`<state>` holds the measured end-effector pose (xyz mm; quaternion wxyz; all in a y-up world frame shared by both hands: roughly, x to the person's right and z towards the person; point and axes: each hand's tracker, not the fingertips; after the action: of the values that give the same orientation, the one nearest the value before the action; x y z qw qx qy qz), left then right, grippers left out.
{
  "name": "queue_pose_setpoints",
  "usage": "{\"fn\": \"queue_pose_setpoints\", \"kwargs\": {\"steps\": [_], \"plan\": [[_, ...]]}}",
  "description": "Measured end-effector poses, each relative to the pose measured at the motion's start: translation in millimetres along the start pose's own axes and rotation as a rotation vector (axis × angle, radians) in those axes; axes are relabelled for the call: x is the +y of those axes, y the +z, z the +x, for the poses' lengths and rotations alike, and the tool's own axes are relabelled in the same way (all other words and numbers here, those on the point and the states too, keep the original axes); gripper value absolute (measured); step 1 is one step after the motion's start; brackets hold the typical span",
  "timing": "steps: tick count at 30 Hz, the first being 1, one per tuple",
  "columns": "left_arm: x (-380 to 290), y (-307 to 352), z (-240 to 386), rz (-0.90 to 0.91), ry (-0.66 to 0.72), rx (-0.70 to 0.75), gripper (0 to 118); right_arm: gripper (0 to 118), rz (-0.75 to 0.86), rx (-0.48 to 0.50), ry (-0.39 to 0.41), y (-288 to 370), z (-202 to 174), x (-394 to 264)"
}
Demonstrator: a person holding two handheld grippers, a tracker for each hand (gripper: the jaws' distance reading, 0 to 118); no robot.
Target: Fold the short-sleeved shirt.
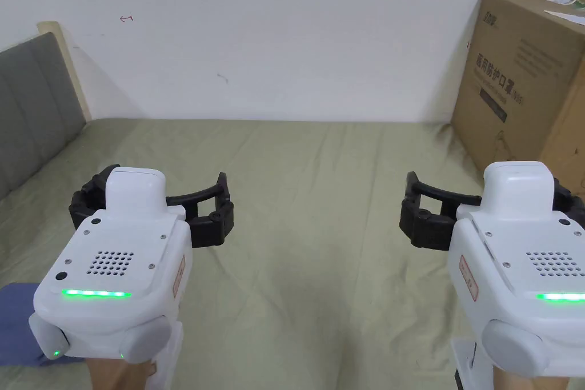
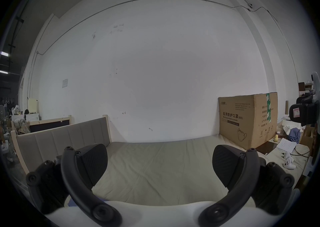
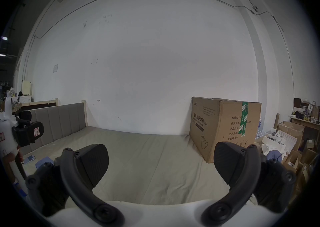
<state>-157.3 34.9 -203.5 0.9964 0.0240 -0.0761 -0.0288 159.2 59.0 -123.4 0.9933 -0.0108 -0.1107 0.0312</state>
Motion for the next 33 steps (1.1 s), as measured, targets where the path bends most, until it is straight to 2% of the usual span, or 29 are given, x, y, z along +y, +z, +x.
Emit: {"fn": "queue_pose_setpoints", "kwargs": {"steps": [22,27,29,31,33], "plan": [[1.2,1.3,-3.5,0.004,0.004,0.005,118,118,-0.004,0.011,0.002,0.4,-2.1,1.1],[1.3,1.6,-4.3,0.003,0.005,0.008,118,118,-0.027,-0.015,0.009,-1.9,-6.0,1.2],[1.8,1.9,-5.5,0.004,0.015,0.004,118,118,-0.091,-0.062,-0.009,-5.0,-8.7,1.6],[3.0,2.4,-6.3,0.005,0.021,0.004,118,118,-0.153,-0.151,-0.076,-7.3,-11.6,-0.1],[4.1,3.1,-7.5,0.007,0.026,0.004,118,118,-0.264,-0.176,-0.161,-10.6,-10.5,2.1]]}}
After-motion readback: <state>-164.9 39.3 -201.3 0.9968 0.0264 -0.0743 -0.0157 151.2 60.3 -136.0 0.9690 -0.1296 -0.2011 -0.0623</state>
